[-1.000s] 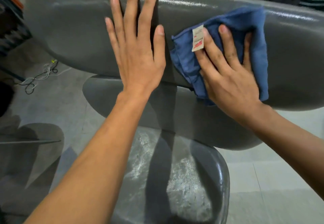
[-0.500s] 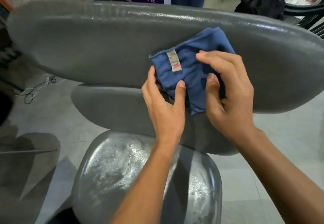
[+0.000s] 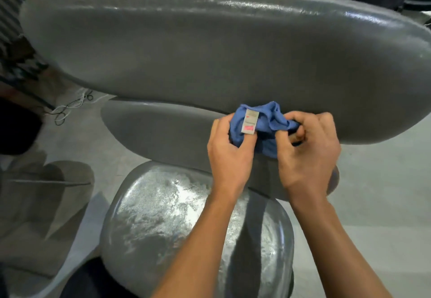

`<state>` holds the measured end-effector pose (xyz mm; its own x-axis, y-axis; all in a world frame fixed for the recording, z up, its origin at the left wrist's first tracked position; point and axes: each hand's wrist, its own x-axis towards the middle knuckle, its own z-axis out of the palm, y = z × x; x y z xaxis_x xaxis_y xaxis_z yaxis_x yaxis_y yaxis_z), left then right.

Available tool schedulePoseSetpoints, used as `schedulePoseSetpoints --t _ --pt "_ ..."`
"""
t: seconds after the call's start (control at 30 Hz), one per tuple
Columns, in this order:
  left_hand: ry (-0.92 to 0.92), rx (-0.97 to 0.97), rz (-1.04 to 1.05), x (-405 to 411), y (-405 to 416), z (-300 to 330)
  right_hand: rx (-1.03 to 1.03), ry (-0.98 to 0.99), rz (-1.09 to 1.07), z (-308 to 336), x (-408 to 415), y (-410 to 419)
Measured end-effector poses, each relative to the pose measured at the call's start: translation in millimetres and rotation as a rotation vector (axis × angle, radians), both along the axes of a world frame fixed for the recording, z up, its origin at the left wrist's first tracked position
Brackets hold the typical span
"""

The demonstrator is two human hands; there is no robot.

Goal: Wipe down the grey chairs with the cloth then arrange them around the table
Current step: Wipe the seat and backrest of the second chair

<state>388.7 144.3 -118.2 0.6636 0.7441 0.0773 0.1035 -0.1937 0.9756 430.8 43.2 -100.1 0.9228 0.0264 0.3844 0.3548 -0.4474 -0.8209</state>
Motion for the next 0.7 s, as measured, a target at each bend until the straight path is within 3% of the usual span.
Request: schedulePoseSetpoints --t 0.2,0.53,0.7 --pt "0.097 -0.162 -0.018 -40 15 -19 0.035 0.079 0.19 -3 -24 0" --pt "0.065 -0.185 -0.009 -97 104 -19 0.174 0.525 0.322 6 -57 75" --pt "0.015 -0.099 0.129 -89 160 -35 0.022 0.429 0.393 -10 -47 129"
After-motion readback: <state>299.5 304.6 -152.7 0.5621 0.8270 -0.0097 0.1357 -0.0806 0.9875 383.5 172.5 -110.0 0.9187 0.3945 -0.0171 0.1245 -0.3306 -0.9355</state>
